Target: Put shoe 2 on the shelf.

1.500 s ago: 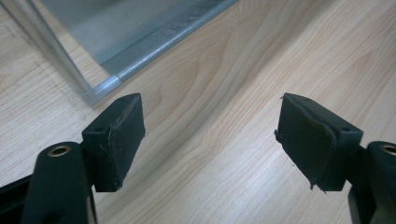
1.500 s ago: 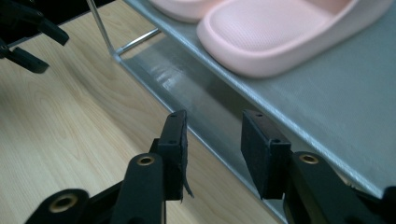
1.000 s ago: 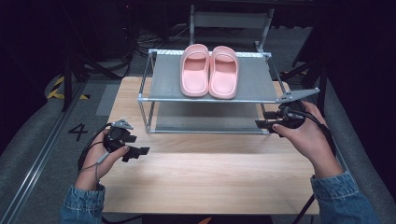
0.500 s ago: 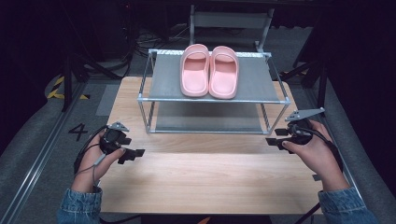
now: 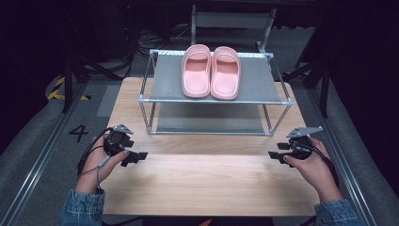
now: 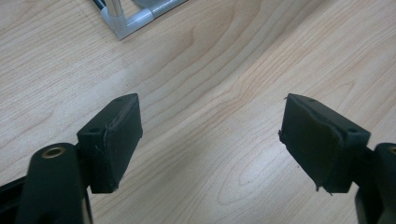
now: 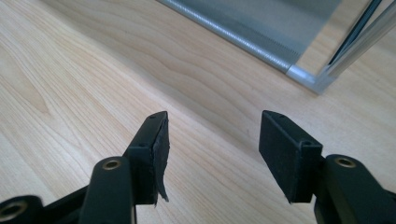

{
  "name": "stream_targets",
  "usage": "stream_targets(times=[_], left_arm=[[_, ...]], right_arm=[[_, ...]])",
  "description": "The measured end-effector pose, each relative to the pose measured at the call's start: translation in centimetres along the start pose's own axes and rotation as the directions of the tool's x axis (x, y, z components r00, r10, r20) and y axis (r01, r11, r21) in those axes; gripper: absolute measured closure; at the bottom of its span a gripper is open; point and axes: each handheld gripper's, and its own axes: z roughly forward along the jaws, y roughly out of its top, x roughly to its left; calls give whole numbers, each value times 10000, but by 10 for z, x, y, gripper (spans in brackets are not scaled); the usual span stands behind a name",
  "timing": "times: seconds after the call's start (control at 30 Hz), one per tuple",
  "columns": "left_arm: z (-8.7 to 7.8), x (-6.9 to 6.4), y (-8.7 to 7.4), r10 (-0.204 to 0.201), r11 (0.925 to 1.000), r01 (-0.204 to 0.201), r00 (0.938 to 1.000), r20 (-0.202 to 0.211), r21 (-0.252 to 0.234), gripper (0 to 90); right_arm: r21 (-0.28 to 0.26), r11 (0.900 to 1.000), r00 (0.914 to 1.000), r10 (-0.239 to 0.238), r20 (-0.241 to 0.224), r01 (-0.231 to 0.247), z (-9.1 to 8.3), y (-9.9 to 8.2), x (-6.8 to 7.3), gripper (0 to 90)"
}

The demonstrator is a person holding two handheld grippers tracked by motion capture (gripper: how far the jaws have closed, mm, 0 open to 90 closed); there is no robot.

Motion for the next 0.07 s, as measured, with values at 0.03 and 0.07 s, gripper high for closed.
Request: stream_targets(times=[0.03,0.07], left_arm=[[0,0,0,17,10000,-17,10000,-65,-2,212],[0,0,0,17,10000,-17,10000,-65,-2,212]], right_arm=[[6,10000,10000,78,7,-78,2,-2,0,430],[6,10000,10000,78,7,-78,2,-2,0,430]])
